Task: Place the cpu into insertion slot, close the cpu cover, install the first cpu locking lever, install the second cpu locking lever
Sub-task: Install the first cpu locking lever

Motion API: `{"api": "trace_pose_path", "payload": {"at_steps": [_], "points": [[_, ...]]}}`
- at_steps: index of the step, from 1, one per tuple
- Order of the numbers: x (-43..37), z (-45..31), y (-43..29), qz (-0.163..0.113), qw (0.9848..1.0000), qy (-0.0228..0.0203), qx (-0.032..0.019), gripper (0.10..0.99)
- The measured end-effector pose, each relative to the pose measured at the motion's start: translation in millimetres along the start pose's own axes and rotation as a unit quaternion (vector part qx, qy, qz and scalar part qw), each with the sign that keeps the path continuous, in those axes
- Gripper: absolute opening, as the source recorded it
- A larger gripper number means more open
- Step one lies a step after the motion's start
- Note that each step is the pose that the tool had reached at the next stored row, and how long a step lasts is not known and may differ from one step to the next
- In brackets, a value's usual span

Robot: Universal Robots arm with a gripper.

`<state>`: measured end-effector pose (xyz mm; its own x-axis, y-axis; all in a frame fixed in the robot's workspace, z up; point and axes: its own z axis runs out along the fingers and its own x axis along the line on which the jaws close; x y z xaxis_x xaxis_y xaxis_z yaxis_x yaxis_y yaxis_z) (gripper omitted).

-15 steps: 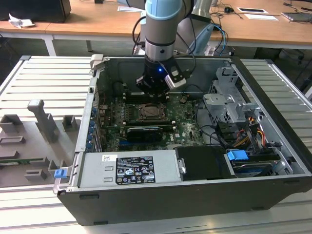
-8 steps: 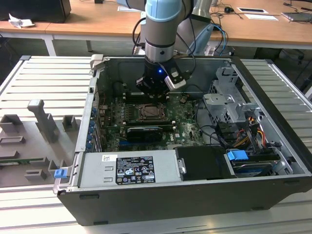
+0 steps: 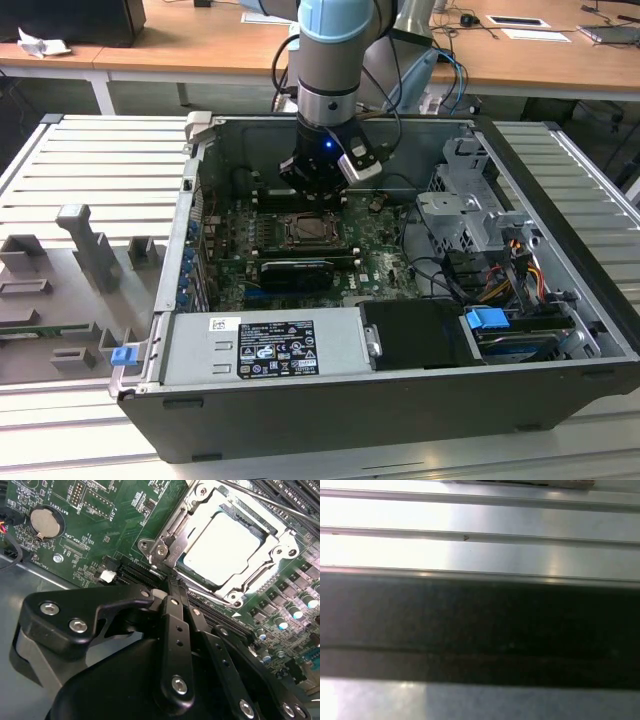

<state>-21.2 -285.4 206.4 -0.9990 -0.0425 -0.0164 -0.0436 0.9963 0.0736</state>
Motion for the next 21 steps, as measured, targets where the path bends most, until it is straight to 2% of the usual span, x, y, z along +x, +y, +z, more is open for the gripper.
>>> {"api": "trace_pose_path", "payload": {"at_steps": [6, 17, 21], "points": [[0.1, 2.4, -0.2, 0.000, 1.0000, 0.0004, 0.0041, 0.106], [0.1, 1.6, -0.3, 0.000, 1.0000, 0.0003, 0.0044, 0.106], [0.1, 1.9, -0.3, 0.000, 1.0000, 0.0005, 0.0075, 0.106]]}}
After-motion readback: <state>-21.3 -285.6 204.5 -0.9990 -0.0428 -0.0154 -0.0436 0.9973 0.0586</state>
